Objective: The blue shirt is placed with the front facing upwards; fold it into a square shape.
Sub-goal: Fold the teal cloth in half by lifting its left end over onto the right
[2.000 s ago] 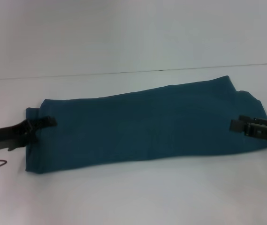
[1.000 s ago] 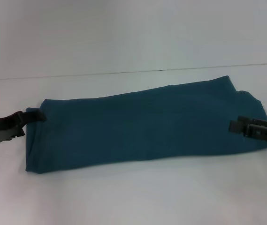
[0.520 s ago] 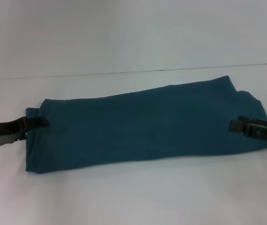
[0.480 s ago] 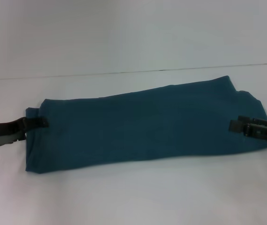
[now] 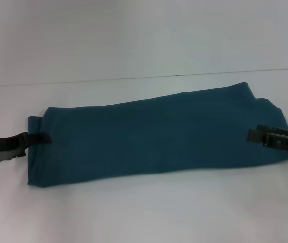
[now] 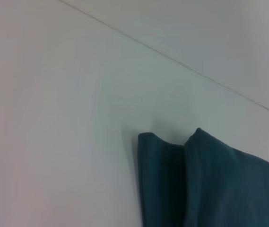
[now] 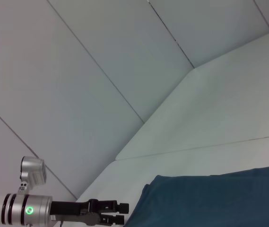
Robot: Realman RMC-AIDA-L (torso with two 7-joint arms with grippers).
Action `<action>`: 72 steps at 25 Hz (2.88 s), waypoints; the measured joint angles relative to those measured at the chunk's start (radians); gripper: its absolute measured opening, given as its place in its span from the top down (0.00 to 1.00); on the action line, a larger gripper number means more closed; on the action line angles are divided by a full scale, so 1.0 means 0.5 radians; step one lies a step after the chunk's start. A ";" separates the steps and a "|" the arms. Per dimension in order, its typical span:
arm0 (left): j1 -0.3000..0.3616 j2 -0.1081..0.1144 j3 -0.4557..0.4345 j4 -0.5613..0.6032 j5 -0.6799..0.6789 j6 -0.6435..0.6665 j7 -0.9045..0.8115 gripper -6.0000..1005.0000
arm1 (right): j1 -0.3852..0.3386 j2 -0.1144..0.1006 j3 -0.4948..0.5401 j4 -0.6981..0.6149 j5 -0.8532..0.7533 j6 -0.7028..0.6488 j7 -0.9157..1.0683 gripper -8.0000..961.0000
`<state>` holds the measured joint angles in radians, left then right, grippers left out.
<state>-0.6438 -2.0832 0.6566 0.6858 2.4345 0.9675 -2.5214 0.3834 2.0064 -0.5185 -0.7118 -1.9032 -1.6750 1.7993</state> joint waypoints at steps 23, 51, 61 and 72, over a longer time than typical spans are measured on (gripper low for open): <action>-0.159 -0.027 0.118 -0.138 -0.003 0.073 -0.021 0.10 | -0.025 0.000 0.019 0.000 0.003 -0.014 -0.006 0.05; -0.208 -0.019 0.176 -0.015 -0.064 0.233 -0.022 0.81 | -0.023 0.000 0.058 0.010 0.006 -0.001 -0.002 0.05; -0.100 0.054 0.120 0.031 -0.153 0.282 -0.029 0.88 | -0.018 0.000 0.083 0.029 0.008 0.000 0.012 0.05; -0.008 0.152 -0.422 0.053 0.343 0.249 -0.029 0.88 | -0.025 -0.006 0.108 0.048 0.005 0.009 0.015 0.05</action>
<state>-0.6478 -2.0072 0.4456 0.7122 2.6058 1.0921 -2.5358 0.3708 2.0035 -0.4645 -0.6877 -1.9006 -1.6705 1.8070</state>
